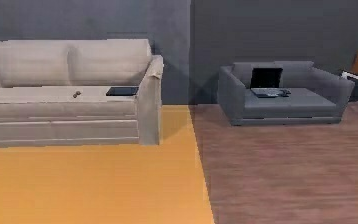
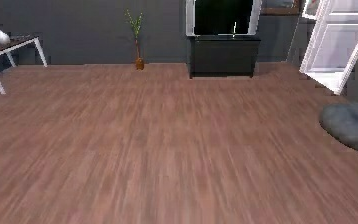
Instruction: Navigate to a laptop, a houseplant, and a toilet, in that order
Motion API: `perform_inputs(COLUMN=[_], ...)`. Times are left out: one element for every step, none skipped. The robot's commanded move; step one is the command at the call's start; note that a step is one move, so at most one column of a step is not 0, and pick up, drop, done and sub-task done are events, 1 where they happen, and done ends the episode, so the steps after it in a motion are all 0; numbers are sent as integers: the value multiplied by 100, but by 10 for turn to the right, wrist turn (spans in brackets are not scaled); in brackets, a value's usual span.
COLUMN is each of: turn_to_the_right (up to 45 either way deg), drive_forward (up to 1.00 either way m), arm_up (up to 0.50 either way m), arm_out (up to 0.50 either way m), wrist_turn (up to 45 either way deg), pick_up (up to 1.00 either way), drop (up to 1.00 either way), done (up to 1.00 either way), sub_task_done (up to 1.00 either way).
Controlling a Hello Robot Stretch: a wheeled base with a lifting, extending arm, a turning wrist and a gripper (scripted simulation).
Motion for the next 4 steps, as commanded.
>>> perform_inputs(turn_to_the_right=[-120,0,0,0], drive_forward=[0,100,50,0], arm_up=[0,0,0,0], arm_out=[0,0,0,0], wrist_turn=[0,0,0,0], pick_up=[0,0,0,0], drop=[0,0,0,0], done=[0,0,0,0], sub_task_done=[0,0,0,100])
